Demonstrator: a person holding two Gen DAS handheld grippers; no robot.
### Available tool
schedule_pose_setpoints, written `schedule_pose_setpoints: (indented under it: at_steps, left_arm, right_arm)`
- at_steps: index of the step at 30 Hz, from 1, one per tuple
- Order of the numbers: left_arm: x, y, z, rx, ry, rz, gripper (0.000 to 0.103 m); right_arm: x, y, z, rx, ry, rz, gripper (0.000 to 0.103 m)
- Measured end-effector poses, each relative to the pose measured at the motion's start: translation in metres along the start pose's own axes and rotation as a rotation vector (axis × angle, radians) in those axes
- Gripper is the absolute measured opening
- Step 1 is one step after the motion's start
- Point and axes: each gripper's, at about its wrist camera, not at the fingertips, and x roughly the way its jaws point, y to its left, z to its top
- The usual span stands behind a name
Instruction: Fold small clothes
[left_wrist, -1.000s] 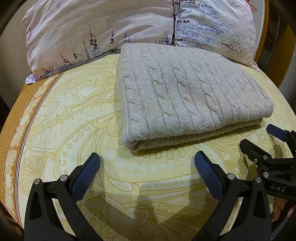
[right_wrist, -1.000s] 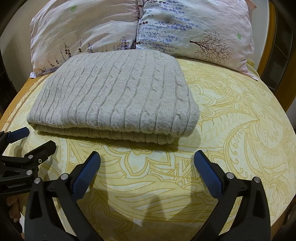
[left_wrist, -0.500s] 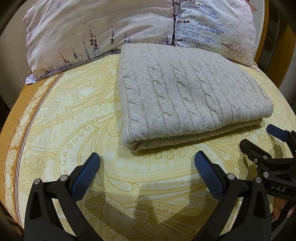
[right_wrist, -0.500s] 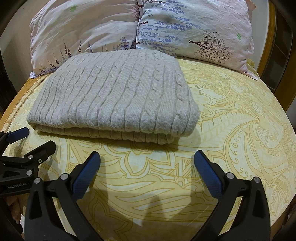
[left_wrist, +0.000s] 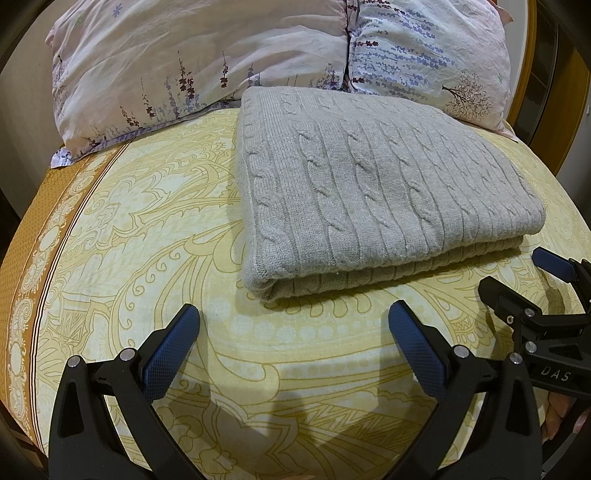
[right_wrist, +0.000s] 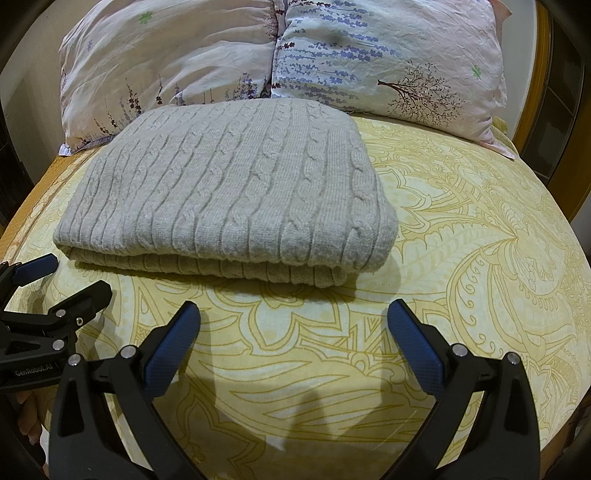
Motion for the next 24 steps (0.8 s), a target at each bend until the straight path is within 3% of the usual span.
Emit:
schedule_pose_setpoints:
  at_steps: [24]
  left_arm:
    - [0.0006, 0.0002, 0.0021, -0.002, -0.002, 0.003, 0.102]
  right_arm:
    - [-0.0006, 0.0000, 0.0003, 0.001, 0.000, -0.001, 0.101]
